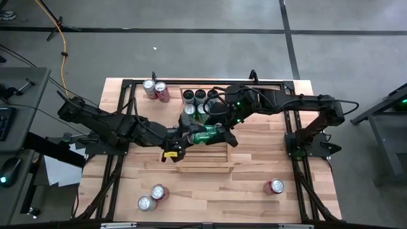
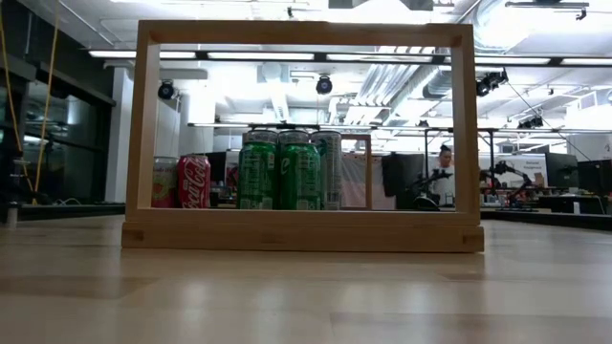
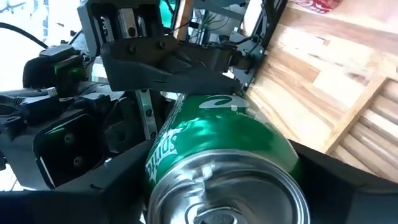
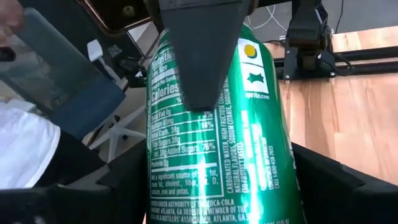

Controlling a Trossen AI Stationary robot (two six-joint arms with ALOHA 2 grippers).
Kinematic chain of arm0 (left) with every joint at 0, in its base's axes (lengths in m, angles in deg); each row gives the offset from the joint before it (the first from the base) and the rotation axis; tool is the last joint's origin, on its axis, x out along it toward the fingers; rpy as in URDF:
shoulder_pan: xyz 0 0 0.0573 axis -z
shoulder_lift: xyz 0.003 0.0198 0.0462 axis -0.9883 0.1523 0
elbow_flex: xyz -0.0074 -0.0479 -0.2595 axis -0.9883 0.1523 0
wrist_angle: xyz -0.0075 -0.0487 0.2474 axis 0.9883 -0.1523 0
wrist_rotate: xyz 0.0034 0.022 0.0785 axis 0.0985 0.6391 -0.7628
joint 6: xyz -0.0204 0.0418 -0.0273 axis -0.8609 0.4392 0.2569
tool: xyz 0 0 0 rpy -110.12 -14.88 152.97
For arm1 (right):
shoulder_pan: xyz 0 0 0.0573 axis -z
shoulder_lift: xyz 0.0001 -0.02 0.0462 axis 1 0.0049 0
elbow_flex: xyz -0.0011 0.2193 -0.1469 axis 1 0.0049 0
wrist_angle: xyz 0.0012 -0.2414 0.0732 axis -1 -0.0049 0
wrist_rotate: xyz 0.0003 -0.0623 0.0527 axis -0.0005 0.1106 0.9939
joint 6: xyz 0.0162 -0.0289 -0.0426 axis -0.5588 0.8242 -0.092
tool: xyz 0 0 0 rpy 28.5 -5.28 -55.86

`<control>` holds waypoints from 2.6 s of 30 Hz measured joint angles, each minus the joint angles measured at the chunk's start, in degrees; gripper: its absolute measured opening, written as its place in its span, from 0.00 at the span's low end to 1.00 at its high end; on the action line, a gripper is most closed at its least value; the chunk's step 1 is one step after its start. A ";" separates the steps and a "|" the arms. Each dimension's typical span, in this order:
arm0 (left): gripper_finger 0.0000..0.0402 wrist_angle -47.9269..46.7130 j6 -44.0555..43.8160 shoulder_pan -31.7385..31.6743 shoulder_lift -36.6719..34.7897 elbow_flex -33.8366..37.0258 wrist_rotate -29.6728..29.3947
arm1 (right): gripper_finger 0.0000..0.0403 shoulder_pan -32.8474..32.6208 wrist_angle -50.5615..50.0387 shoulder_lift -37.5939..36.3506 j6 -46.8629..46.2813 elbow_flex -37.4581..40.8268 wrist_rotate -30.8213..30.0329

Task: Place canned beverage on shelf
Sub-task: Put the green can on the shelf aligned with the other green cans

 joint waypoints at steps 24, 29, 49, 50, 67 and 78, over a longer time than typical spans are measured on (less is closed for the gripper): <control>0.95 -2.05 -91.54 1.72 -16.42 27.73 -7.96 | 0.73 -2.83 -27.26 -12.58 -2.25 15.59 -11.00; 0.95 27.34 -99.65 3.93 -20.07 40.84 -10.31 | 0.73 -4.59 -3.12 -22.54 -17.63 34.07 -13.80; 0.95 54.66 -74.35 -12.66 -7.86 32.88 5.03 | 0.73 -4.74 48.79 -9.55 -6.49 33.23 -39.04; 0.95 54.74 -74.37 -12.99 -7.32 32.16 5.30 | 0.73 -4.74 48.60 -8.84 -5.77 32.27 -38.97; 0.71 53.81 -70.80 -13.53 -9.22 30.08 9.28 | 0.73 -4.79 48.27 -9.08 -2.29 30.21 -38.84; 0.89 57.56 -70.70 -13.49 -9.39 30.13 9.95 | 0.72 -4.69 57.87 -9.71 -2.56 30.10 -40.77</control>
